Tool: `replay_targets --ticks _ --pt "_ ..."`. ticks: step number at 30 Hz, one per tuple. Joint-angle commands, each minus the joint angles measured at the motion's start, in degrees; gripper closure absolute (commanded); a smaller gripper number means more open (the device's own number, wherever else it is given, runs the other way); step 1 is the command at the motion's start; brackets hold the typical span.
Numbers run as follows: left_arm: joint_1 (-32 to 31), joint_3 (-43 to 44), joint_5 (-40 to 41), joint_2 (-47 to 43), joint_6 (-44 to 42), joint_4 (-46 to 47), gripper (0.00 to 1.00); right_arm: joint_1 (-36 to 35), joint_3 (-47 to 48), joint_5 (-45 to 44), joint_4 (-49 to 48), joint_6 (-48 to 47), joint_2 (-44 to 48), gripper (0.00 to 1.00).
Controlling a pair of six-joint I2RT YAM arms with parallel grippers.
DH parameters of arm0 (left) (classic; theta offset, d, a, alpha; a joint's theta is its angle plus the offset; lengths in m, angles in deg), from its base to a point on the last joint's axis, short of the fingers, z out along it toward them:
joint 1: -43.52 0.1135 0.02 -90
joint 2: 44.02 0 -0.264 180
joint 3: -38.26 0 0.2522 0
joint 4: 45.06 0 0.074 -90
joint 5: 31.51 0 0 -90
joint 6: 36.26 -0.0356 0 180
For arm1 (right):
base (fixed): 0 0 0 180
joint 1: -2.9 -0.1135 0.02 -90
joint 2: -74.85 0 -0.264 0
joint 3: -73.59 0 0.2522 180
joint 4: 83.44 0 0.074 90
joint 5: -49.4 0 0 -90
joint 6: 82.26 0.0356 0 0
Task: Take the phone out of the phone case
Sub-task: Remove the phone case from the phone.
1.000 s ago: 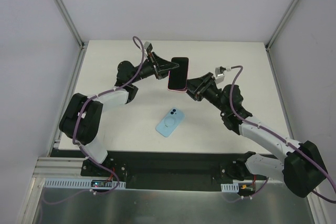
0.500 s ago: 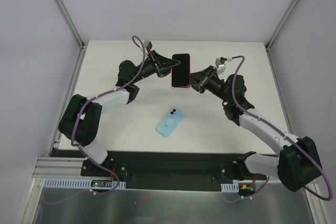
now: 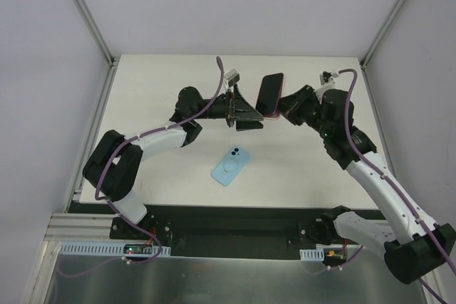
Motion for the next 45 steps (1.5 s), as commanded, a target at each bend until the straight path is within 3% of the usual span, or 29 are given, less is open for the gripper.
replay_targets --ticks 1,5,10,20,25,34,37,45 --pt "1.5 1.0 -7.9 -2.7 -5.2 -2.1 0.31 0.7 7.5 -15.2 22.5 -14.7 5.1 0.99" --pt "3.8 0.0 -7.8 -2.9 -6.0 -4.0 0.27 0.7 6.4 -21.9 29.8 -20.2 5.7 0.99" --pt "6.8 -2.1 -7.8 -3.8 -6.9 -5.6 0.27 0.7 4.6 -23.6 36.3 -23.5 2.3 0.99" --pt "9.4 0.0 -7.4 -7.2 -18.6 -23.4 0.27 -5.4 7.2 -30.0 43.7 -27.9 -13.3 0.98" --pt "10.5 0.7 -7.8 -7.8 -19.7 -25.2 0.27 -10.4 6.6 -34.4 43.0 -27.4 -17.0 0.99" --pt "11.5 -0.1 -8.1 -8.3 -21.0 -26.9 0.27 -11.7 -1.0 -37.8 39.5 -23.7 -17.7 0.98" --pt "11.5 -0.3 -8.0 -8.2 -21.2 -26.9 0.27 -11.7 -3.1 -37.8 38.1 -22.9 -18.5 0.89" --pt "11.5 0.1 -8.3 -8.3 -21.1 -27.1 0.27 -11.6 -7.5 -38.4 33.9 -20.3 -20.2 0.84"
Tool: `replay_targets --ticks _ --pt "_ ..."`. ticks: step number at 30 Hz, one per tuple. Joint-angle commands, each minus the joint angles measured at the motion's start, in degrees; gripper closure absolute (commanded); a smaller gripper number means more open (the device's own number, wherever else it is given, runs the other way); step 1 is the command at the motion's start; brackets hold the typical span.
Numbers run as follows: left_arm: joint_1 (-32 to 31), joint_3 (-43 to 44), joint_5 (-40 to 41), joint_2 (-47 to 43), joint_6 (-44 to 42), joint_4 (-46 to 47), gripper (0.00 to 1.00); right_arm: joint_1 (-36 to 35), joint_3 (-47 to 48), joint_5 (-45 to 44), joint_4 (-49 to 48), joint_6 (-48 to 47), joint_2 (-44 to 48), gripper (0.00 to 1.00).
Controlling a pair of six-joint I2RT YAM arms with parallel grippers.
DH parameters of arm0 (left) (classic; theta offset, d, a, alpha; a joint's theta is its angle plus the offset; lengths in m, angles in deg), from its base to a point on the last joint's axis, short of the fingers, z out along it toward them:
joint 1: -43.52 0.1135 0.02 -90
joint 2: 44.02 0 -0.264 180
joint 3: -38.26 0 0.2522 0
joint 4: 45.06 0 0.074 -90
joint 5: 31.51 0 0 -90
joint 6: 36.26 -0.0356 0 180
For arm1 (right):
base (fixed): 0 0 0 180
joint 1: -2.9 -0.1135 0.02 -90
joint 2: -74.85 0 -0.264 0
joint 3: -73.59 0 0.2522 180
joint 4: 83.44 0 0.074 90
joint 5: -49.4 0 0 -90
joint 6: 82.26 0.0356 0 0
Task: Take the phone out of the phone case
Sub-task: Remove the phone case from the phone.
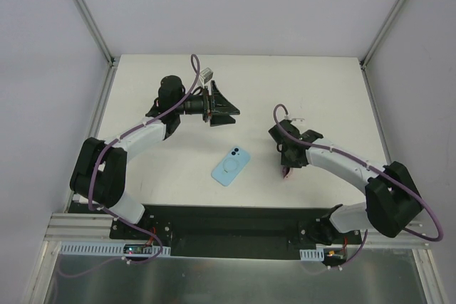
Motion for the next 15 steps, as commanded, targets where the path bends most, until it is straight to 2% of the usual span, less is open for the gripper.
replay_targets --ticks 1,15 --pt "0.3 1.3 -2.0 -2.7 -1.3 1.1 0.27 -0.1 -2.6 -2.2 -3.9 2.5 -1.2 0.84" --pt "0.3 0.5 -1.8 -2.9 -1.5 1.0 0.26 -0.1 -7.8 -1.5 -9.3 5.0 -4.9 0.8"
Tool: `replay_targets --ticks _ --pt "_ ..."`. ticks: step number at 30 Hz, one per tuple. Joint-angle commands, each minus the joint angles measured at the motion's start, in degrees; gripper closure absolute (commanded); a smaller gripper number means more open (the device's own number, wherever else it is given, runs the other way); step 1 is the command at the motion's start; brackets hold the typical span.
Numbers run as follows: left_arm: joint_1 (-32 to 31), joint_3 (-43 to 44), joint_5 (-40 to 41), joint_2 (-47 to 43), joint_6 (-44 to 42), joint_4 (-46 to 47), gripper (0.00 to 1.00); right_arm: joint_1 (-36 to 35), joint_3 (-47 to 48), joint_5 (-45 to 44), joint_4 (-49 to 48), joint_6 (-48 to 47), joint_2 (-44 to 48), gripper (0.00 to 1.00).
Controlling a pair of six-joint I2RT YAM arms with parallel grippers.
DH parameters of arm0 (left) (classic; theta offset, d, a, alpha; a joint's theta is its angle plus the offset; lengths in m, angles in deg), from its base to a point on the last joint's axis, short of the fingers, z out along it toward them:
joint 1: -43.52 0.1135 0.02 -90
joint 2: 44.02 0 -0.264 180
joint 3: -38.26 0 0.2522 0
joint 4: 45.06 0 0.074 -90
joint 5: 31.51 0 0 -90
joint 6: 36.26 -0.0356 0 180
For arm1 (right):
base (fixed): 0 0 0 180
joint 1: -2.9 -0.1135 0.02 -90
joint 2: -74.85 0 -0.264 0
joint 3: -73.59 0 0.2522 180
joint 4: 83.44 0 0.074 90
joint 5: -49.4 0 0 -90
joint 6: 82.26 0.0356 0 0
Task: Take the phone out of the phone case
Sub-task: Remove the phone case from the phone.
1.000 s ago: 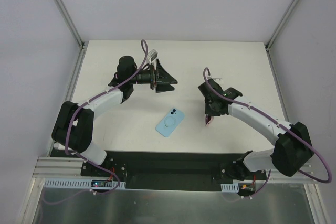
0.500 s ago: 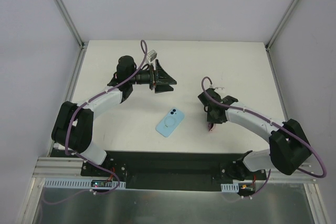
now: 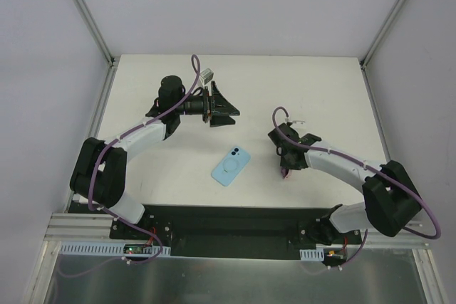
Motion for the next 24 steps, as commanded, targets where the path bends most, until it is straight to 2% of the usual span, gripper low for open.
replay_targets --ticks 1,13,24 --pt "0.3 0.4 -1.2 -2.9 -1.4 1.8 0.27 0.2 -4.5 0.0 -5.1 2.8 -4.4 0.8" --pt "0.3 -0.2 -1.1 -3.2 -1.5 1.8 0.26 0.2 -5.2 1.5 -6.7 3.3 -4.3 0.78" --pt "0.3 -0.8 -1.1 -3.8 -1.8 1.7 0.26 0.8 -11.6 7.8 -17.5 9.5 -8.4 0.82"
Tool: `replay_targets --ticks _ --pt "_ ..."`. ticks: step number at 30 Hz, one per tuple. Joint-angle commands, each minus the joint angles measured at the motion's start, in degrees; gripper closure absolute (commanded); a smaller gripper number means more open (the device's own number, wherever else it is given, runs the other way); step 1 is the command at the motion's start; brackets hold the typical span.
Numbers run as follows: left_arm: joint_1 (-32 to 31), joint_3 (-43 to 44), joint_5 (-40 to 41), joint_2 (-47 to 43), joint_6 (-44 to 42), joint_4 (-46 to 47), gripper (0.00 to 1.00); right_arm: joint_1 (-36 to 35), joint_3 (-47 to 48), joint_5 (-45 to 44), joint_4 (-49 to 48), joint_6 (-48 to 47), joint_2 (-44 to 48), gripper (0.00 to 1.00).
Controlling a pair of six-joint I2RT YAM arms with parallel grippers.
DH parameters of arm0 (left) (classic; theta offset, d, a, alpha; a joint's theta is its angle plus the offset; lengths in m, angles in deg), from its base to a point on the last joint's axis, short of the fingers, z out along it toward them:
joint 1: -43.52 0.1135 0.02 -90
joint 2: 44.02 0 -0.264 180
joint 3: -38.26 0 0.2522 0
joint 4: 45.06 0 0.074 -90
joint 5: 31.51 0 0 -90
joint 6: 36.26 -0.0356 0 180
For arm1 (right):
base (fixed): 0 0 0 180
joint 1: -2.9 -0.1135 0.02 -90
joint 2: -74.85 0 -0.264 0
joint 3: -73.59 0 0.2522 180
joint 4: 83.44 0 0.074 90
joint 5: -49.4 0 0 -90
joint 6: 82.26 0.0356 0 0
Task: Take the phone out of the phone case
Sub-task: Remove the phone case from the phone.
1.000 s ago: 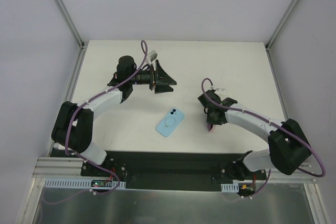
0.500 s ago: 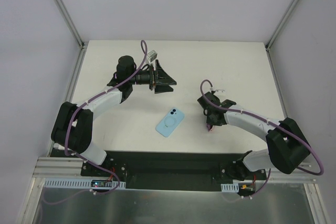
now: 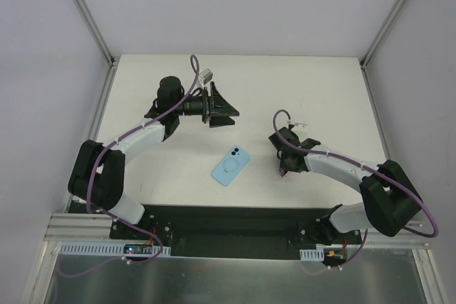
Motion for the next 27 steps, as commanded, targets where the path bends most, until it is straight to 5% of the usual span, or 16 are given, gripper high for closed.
replay_targets --ticks 1,12,18,27 --pt "0.3 -0.2 -1.0 -2.6 -1.7 1.7 0.26 0.9 -7.2 8.6 -11.8 7.3 -7.3 0.83" --pt "-2.0 -2.5 0.0 -1.3 -4.0 -0.6 0.26 3.9 -12.1 14.7 -23.1 7.8 -11.3 0.86" --pt "-7.7 -2.5 1.8 3.6 -6.4 -3.1 0.27 3.9 -12.0 17.0 -26.0 7.4 -14.4 0.99" --pt "-11.2 -0.1 3.2 8.2 -11.7 -8.6 0.27 3.8 -12.7 20.5 -26.6 5.4 -14.2 0.98"
